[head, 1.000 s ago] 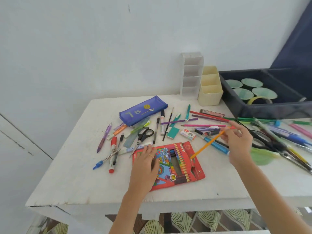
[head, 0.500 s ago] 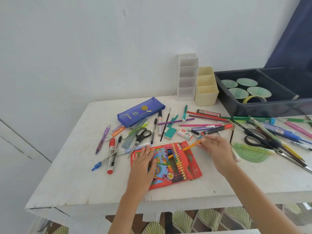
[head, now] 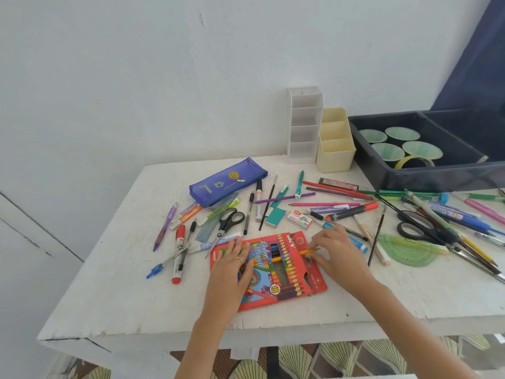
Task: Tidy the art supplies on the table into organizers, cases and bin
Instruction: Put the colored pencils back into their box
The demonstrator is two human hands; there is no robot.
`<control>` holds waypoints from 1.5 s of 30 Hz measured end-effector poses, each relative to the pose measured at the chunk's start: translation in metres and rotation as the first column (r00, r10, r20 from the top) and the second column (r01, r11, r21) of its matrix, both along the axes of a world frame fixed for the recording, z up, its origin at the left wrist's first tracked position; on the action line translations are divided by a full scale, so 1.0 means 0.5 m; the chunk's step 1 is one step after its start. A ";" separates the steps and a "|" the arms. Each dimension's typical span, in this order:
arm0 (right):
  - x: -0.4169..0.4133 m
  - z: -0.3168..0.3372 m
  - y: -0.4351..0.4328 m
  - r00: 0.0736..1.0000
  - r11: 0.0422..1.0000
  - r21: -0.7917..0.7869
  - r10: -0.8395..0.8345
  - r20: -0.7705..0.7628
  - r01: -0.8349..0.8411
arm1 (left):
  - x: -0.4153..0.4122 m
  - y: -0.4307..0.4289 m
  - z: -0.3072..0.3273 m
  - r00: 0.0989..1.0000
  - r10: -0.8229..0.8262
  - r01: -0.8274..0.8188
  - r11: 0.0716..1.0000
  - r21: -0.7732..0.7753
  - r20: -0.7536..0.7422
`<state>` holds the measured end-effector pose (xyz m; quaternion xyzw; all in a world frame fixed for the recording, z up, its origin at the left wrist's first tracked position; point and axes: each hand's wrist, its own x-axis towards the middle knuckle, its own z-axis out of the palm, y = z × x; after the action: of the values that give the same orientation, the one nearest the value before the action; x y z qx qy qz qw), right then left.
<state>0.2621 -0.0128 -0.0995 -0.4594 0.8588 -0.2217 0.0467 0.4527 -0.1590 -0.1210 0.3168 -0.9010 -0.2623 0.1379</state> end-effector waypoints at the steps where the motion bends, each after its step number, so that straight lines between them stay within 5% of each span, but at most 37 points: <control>1: 0.003 -0.004 0.000 1.000 1.000 -0.024 0.006 -0.018 -0.006 | -0.001 0.000 0.001 1.000 0.005 -0.005 1.000 0.002 0.000; 10: 0.020 -0.005 -0.013 0.971 0.976 -0.216 0.020 0.236 0.033 | -0.004 -0.001 0.008 1.000 0.016 -0.017 1.000 0.007 0.011; 22: 0.003 -0.020 -0.033 0.927 0.956 -0.276 0.191 0.322 -0.101 | -0.010 0.002 0.006 0.999 0.022 -0.021 0.999 -0.025 0.025; 29: -0.021 0.008 -0.040 0.896 0.955 -0.160 0.292 0.334 -0.251 | -0.010 0.002 0.008 0.999 0.022 -0.021 1.000 -0.008 0.049; 38: -0.083 0.043 -0.211 0.977 0.972 -0.160 0.189 0.099 -0.172 | -0.043 -0.012 0.066 0.974 0.194 -0.178 0.975 0.132 -0.114; 45: -0.082 0.033 -0.315 0.943 0.950 0.102 0.307 -0.125 -0.296 | -0.057 -0.040 0.078 0.959 0.192 -0.174 0.980 0.100 -0.207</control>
<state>0.2212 -0.1702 -0.0832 -0.5974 0.7879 -0.1439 0.0390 0.4244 -0.1787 -0.0819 0.3739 -0.8362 -0.3172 0.2456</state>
